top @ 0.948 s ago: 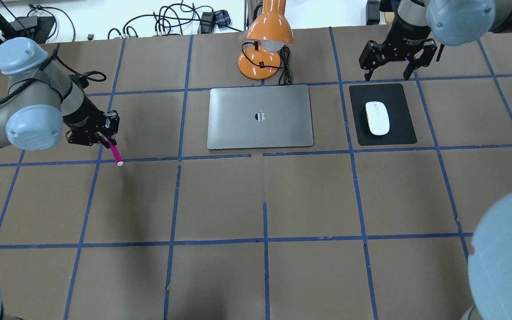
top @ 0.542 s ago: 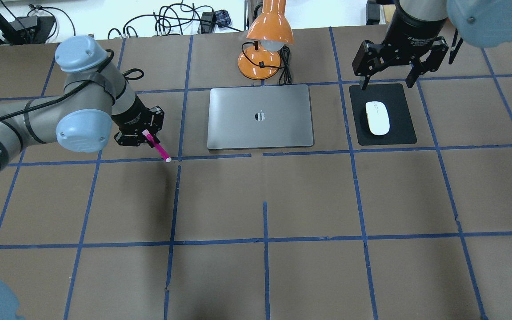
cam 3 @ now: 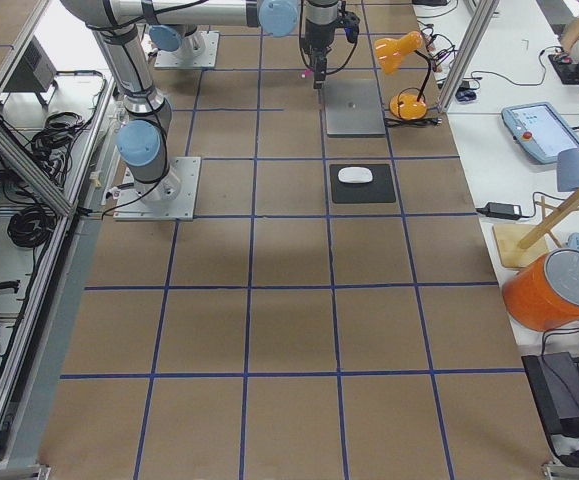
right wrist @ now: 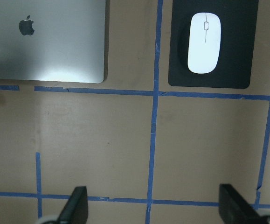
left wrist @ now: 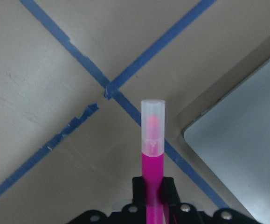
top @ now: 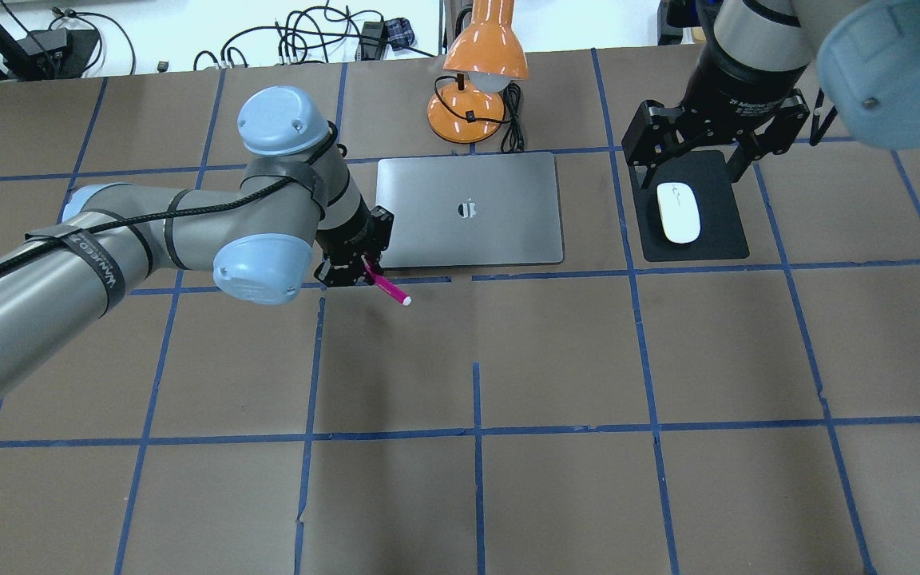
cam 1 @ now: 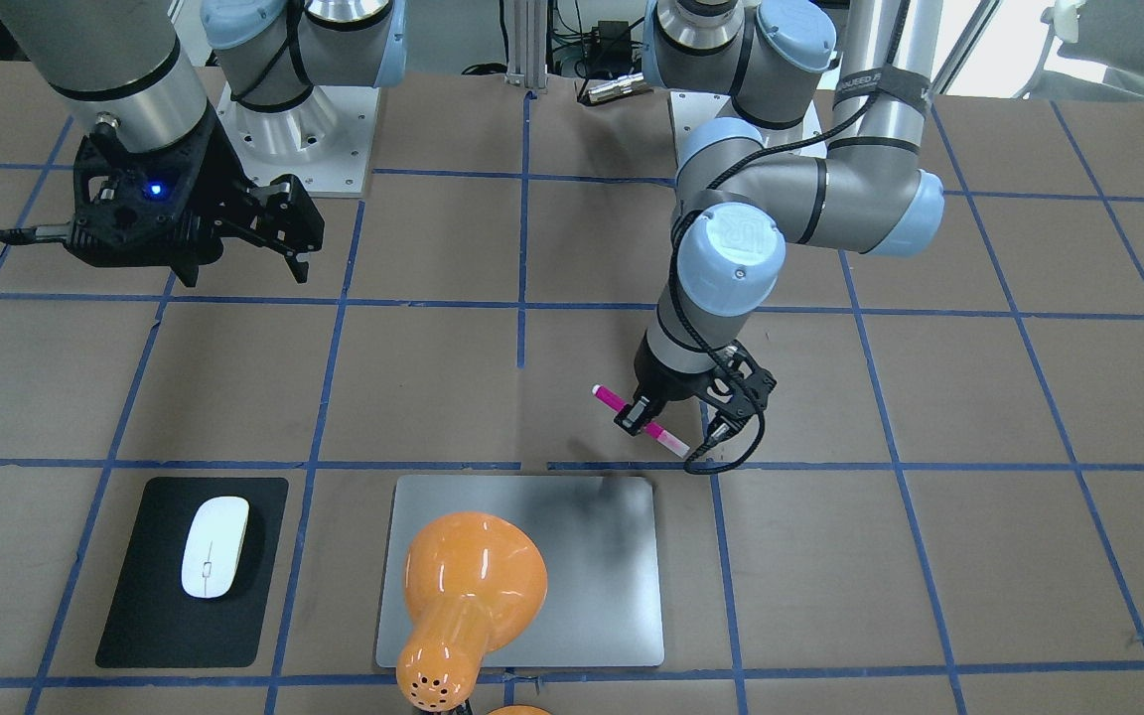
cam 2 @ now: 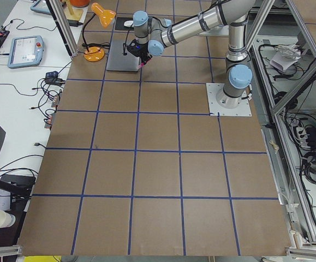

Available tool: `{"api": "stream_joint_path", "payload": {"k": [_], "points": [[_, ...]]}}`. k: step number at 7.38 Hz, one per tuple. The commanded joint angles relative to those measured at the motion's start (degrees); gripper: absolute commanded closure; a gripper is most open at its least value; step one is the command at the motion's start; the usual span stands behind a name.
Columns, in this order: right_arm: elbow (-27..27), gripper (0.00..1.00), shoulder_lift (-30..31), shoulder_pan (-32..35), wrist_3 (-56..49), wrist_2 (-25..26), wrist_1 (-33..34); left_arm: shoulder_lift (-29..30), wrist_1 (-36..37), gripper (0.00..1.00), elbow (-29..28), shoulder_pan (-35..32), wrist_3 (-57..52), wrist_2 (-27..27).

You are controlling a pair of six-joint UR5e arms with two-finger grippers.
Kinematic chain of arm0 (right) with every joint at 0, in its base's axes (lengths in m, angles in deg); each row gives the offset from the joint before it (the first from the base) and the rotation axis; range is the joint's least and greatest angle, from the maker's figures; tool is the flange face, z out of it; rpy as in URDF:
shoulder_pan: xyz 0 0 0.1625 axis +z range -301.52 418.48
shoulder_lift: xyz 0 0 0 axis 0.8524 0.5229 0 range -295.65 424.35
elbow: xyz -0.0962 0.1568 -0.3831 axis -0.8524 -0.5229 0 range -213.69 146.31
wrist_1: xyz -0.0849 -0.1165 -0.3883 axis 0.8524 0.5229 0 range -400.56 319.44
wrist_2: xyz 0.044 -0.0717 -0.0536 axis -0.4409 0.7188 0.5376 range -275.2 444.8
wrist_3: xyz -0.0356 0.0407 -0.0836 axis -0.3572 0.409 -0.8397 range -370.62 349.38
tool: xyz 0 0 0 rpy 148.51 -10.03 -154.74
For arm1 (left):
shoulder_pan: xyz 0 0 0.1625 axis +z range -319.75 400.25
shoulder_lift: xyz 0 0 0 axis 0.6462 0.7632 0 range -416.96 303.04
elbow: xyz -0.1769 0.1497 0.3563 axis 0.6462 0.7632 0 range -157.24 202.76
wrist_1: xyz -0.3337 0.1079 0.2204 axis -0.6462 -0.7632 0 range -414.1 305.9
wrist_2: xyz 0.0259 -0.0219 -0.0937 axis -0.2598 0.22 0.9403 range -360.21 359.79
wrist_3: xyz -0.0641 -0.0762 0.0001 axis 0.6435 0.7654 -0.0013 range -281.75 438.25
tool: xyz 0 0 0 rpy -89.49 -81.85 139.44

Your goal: Place pen and mouse around notebook

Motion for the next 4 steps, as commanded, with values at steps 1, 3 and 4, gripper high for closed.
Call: {"api": "stream_joint_path", "payload": {"k": [1,3,4], "points": [[-0.2,0.0,-1.5,0.0,-0.1,-0.5,2.1,1.4,4.0,1.0,-0.1,-3.5,9.4,1.9],[0.7,0.0,-1.6,-0.7,-1.2,-0.4,2.1,3.4,4.4,1.0,0.0,-7.5,15.6,1.9],[0.8,0.0,-1.5,-0.8,-1.1,-0.6,2.0,4.0,4.4,1.0,-0.1,-9.1,21.2,1.9]]}}
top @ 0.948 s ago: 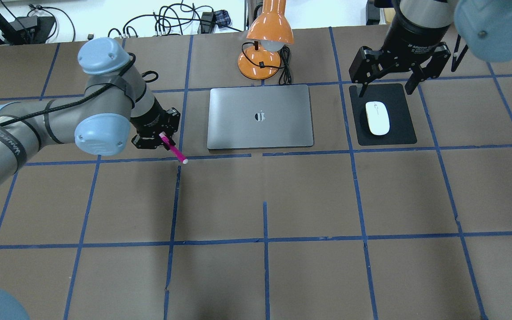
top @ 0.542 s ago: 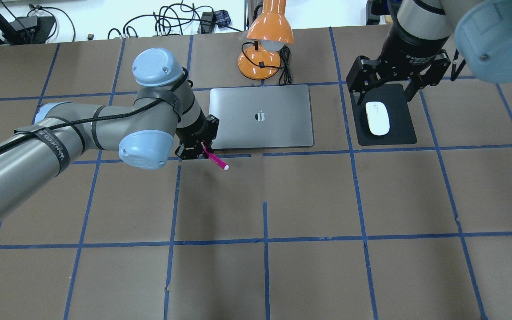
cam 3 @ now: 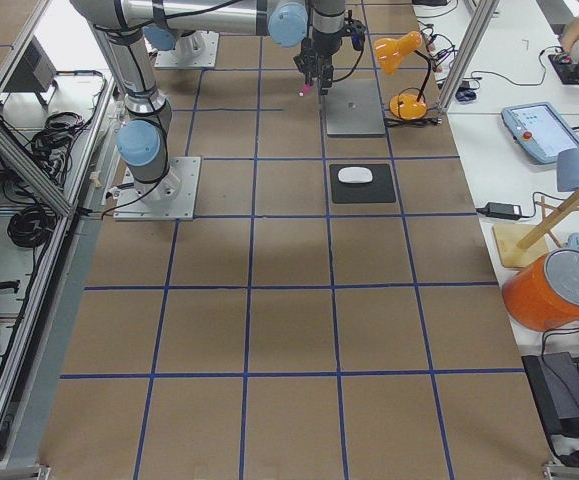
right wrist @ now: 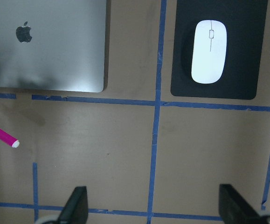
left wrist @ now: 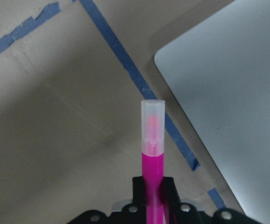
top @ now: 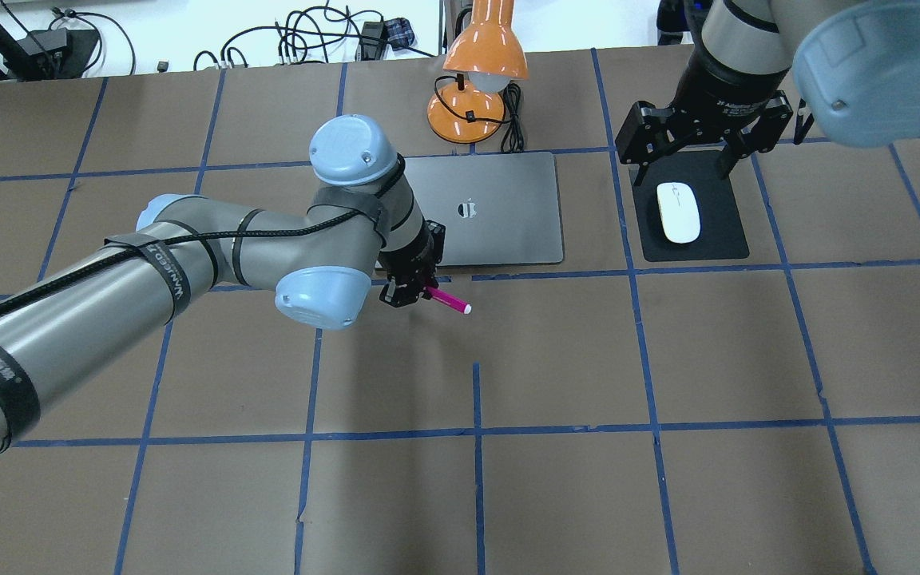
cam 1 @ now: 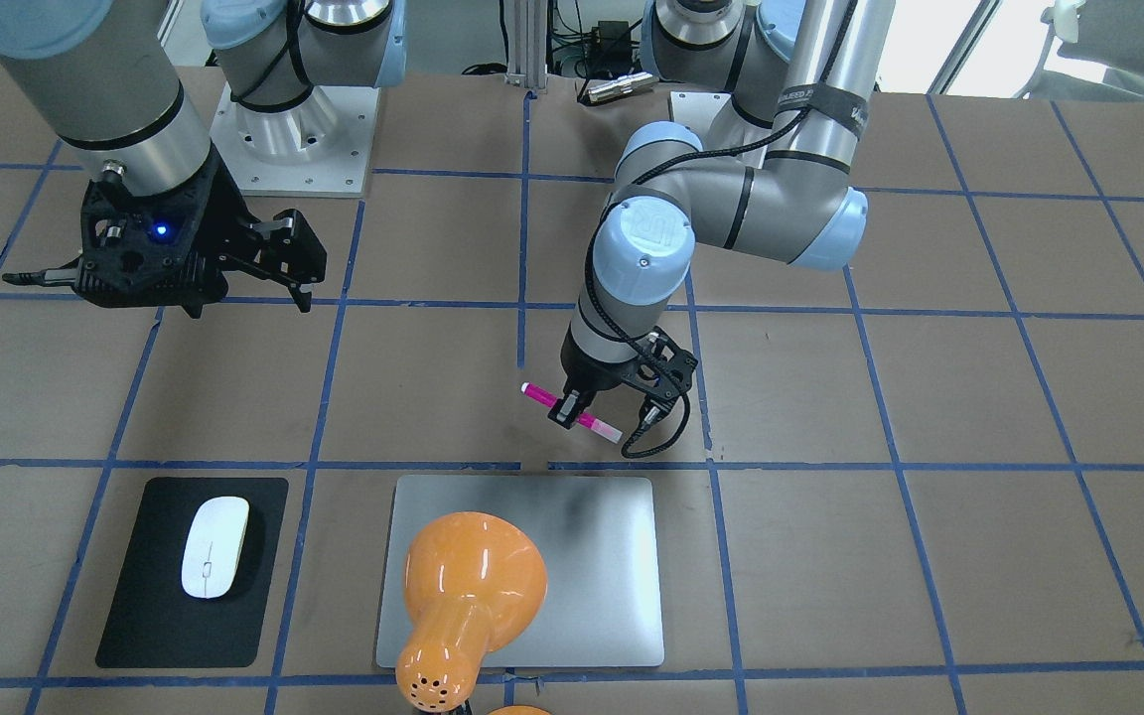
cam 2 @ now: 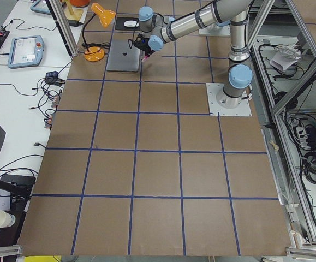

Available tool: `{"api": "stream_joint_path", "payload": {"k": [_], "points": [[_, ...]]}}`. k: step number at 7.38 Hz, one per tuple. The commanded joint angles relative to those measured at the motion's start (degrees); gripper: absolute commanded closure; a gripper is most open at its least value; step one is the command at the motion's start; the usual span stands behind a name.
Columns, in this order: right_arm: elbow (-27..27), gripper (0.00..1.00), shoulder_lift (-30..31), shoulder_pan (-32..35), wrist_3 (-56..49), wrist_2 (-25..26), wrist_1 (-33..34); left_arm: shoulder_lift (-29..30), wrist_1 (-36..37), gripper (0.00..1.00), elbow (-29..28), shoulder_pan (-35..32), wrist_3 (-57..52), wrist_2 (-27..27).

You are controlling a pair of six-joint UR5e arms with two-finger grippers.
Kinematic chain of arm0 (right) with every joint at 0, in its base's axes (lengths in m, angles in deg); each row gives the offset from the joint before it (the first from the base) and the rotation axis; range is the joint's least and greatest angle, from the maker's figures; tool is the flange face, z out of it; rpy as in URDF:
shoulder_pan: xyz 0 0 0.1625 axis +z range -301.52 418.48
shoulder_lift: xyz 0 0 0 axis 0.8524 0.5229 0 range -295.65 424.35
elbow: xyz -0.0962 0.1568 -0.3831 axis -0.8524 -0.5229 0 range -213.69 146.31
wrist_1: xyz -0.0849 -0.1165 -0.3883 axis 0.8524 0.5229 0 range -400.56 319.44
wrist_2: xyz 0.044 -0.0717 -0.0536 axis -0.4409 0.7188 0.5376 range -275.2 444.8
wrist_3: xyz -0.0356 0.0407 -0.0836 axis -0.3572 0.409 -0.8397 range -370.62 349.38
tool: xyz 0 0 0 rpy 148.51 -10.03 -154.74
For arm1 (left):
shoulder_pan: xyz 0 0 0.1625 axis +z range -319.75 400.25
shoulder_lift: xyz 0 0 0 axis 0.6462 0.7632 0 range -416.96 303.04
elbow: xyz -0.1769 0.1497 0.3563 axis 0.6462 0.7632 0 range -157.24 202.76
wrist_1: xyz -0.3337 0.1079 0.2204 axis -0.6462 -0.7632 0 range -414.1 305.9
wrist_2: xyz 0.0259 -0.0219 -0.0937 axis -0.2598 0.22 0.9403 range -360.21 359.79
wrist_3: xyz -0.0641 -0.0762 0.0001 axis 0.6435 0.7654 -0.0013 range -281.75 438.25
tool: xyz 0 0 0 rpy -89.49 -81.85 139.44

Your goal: Place pen and mouse around notebook

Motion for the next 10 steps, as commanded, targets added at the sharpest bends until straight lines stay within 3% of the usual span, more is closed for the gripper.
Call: {"api": "stream_joint_path", "payload": {"k": [1,4,10], "points": [[0.2,0.0,0.1,-0.2,-0.1,-0.1,0.1,1.6,0.2,1.0,-0.2,-2.6,7.2,0.1],[0.2,0.0,0.2,-0.2,-0.1,-0.1,0.1,3.1,3.9,1.0,-0.4,-2.7,16.7,0.2],[0.1,0.0,0.7,0.0,1.1,0.2,0.2,5.1,3.8,1.0,-0.6,-3.2,17.8,1.5]]}}
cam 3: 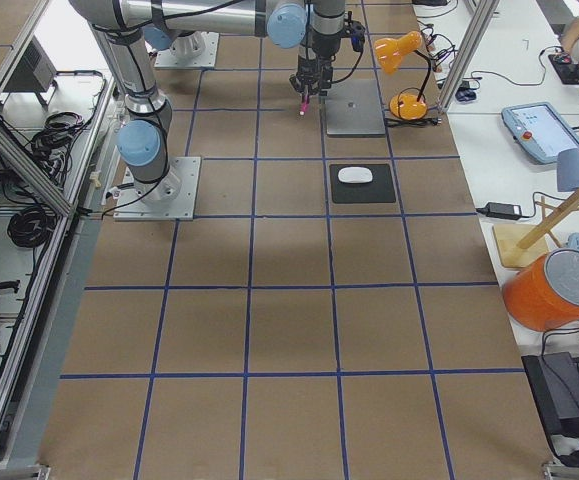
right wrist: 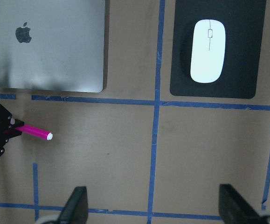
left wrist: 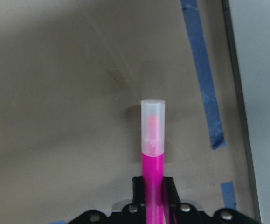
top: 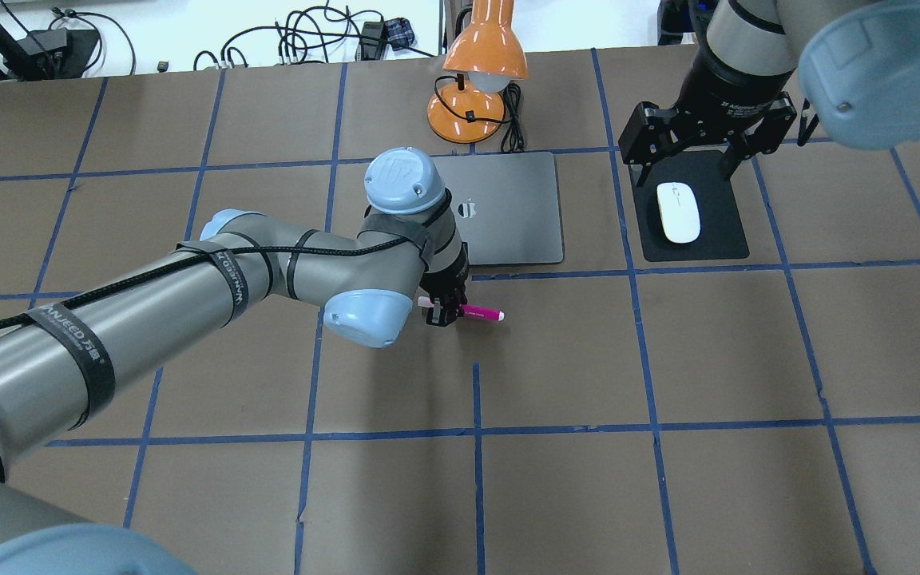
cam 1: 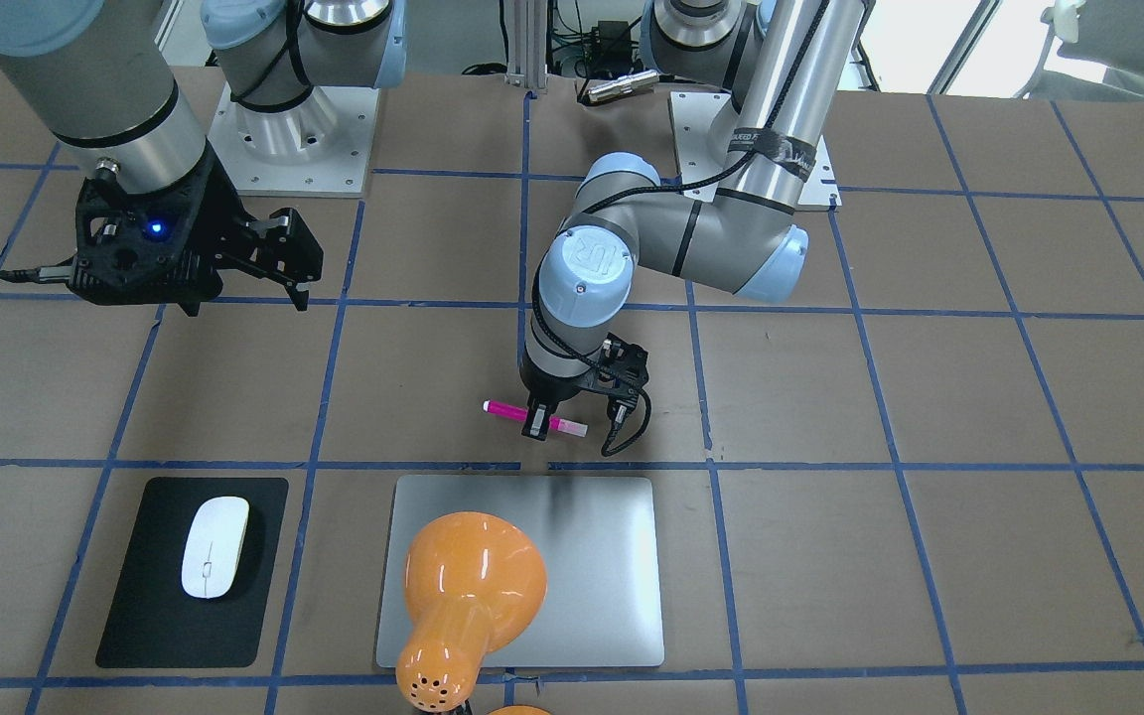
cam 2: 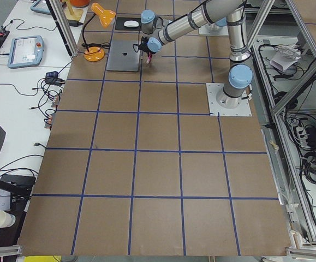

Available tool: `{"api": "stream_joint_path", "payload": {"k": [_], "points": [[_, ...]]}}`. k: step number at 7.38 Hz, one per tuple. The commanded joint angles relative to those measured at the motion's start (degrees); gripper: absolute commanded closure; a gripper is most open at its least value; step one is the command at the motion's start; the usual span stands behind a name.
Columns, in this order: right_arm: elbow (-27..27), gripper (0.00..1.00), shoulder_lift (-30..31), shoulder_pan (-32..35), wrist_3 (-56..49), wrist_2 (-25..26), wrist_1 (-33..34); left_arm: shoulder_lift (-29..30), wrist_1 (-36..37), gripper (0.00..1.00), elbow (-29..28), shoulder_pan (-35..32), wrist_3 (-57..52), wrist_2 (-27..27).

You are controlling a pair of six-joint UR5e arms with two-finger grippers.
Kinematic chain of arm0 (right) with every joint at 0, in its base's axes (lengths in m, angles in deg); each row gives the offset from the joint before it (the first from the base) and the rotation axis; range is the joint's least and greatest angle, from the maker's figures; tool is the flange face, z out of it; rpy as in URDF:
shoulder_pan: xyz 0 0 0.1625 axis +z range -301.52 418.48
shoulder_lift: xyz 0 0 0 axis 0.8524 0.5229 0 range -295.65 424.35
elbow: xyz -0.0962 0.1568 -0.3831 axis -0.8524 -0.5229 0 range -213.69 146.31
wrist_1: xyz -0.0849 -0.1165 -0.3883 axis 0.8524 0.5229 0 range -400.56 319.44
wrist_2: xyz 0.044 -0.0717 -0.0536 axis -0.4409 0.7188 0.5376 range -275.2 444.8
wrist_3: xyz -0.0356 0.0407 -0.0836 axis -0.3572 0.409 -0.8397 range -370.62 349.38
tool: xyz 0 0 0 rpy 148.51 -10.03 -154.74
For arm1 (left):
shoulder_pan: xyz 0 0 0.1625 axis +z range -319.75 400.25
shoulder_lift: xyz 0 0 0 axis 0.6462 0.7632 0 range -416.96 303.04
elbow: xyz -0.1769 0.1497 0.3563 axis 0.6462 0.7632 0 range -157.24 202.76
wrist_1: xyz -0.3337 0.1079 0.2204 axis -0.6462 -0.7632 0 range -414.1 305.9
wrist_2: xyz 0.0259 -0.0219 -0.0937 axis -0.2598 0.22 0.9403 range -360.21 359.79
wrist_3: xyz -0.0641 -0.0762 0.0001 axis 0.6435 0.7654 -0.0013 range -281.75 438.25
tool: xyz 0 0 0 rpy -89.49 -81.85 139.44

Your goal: Place pen and mouse around notebook

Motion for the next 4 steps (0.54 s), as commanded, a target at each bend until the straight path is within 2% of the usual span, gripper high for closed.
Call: {"api": "stream_joint_path", "payload": {"k": [1,3,4], "points": [[-0.1,0.0,0.2,0.1,0.5,0.8,1.0,0.1,-0.4,1.0,0.0,-0.2,0.9,3.5],[0.0,0.0,0.1,0.1,0.4,0.8,1.0,0.4,-0.7,1.0,0.0,-0.2,0.9,3.3],[0.0,0.0,0.1,0.1,0.4,0.8,1.0,0.4,-0.7,0.87,0.1,0.0,0.8,3.0]]}}
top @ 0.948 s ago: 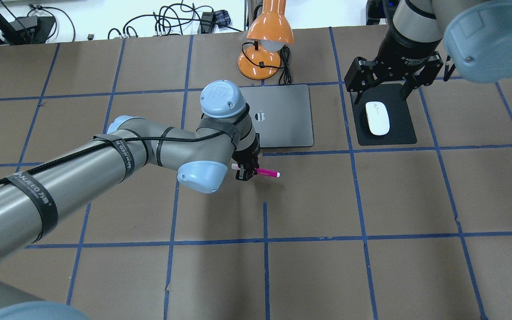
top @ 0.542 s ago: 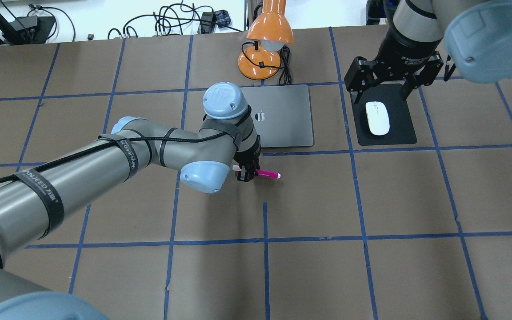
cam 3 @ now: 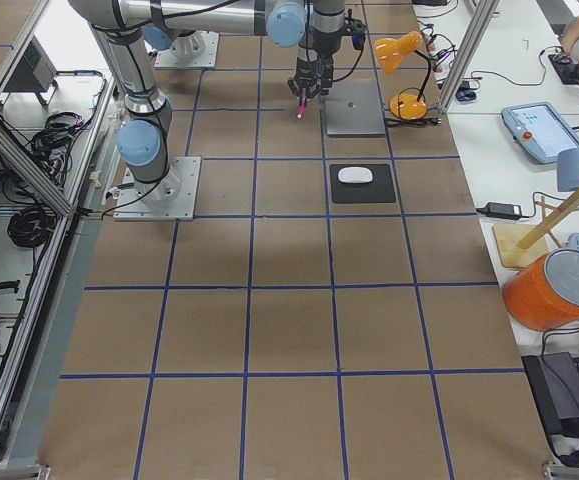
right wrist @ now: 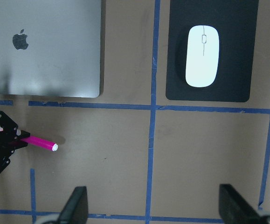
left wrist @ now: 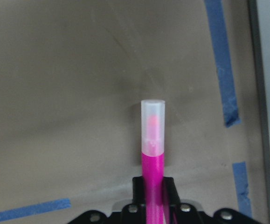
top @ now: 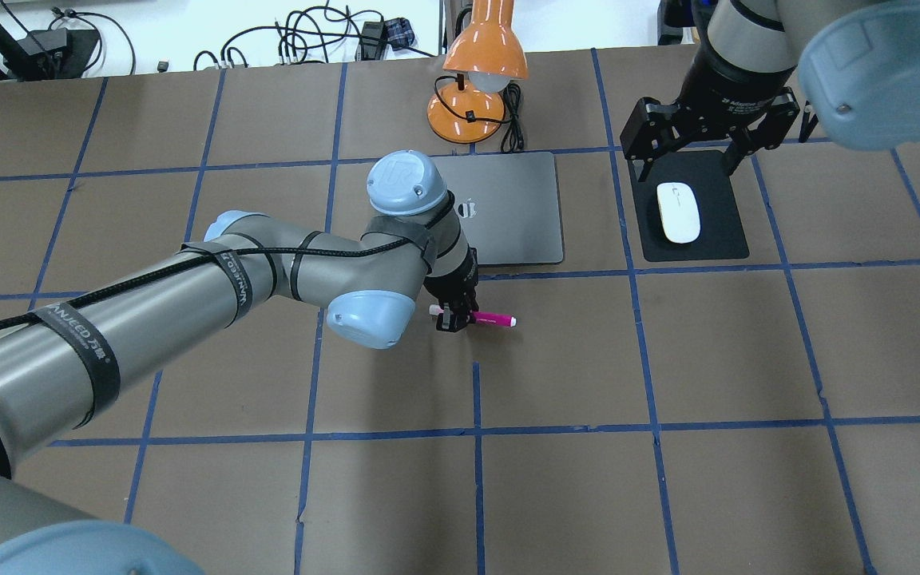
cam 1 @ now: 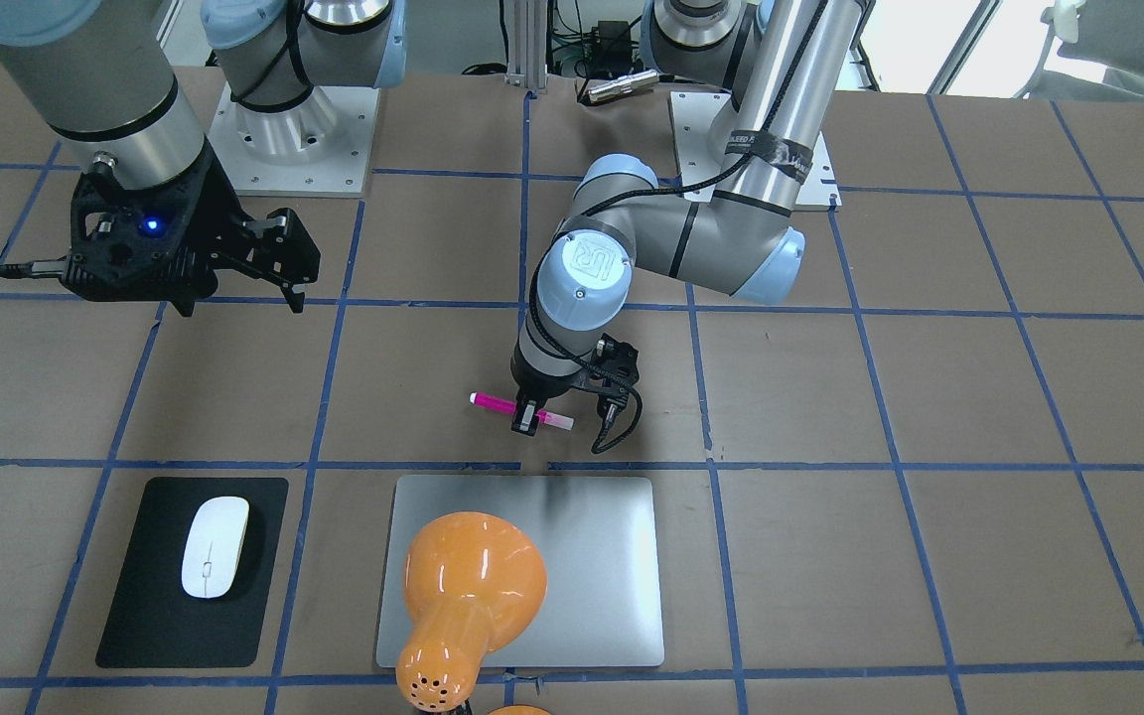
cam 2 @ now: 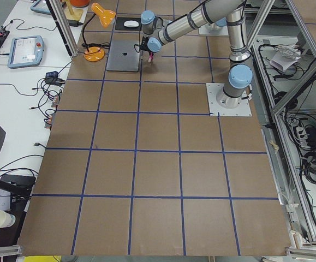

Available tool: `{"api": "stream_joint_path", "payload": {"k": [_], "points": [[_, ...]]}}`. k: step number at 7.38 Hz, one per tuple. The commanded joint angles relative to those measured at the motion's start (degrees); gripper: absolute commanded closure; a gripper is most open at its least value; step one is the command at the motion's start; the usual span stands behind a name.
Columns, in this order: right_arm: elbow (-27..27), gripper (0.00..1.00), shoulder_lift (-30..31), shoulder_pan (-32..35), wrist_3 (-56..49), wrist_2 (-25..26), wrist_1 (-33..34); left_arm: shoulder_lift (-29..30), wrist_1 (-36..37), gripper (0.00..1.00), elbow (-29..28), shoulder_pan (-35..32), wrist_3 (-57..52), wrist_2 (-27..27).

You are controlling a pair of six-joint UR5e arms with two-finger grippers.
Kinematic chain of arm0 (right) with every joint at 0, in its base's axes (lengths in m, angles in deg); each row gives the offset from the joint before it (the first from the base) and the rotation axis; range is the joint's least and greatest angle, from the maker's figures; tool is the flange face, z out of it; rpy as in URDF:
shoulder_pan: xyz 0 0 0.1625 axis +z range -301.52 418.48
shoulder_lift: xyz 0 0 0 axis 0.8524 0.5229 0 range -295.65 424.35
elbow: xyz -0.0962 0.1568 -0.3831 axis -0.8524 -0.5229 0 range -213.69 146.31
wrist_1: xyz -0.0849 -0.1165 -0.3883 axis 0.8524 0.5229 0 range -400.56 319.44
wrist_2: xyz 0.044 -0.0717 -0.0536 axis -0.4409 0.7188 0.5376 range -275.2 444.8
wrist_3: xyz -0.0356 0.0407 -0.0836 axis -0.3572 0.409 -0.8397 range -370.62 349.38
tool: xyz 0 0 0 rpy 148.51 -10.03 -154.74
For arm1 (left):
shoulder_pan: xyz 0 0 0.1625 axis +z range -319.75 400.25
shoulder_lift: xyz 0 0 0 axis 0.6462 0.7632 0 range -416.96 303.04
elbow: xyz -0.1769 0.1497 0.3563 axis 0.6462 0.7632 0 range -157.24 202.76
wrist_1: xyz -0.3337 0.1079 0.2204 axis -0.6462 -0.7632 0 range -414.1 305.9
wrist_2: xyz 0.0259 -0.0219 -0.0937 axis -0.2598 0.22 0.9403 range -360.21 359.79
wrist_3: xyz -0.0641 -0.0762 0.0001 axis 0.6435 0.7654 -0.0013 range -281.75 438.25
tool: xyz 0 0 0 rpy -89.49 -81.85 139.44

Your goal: Place pen and mouse around notebook

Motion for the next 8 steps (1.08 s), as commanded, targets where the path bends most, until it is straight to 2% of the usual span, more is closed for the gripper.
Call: {"api": "stream_joint_path", "payload": {"k": [1,2,4,5,8], "points": [[0.0,0.0,-0.1,-0.1,-0.1,0.1,0.0,0.0,-0.1,0.35,0.1,0.1,-0.1,-0.2],[0.0,0.0,0.0,-0.1,-0.1,0.0,0.0,-0.7,-0.3,0.02,0.0,0.1,-0.1,-0.4],[0.0,0.0,0.0,-0.1,0.0,-0.1,0.0,-2.3,-0.2,0.0,-0.4,0.8,-4.2,-0.6],[0.0,0.0,0.0,-0.1,0.0,-0.1,0.1,-2.5,-0.4,0.0,-0.3,2.6,-15.3,-3.2],[0.0,0.0,0.0,-0.1,0.0,-0.1,0.0,-5.4,-2.4,0.0,-0.6,9.9,-46.6,-3.9]]}}
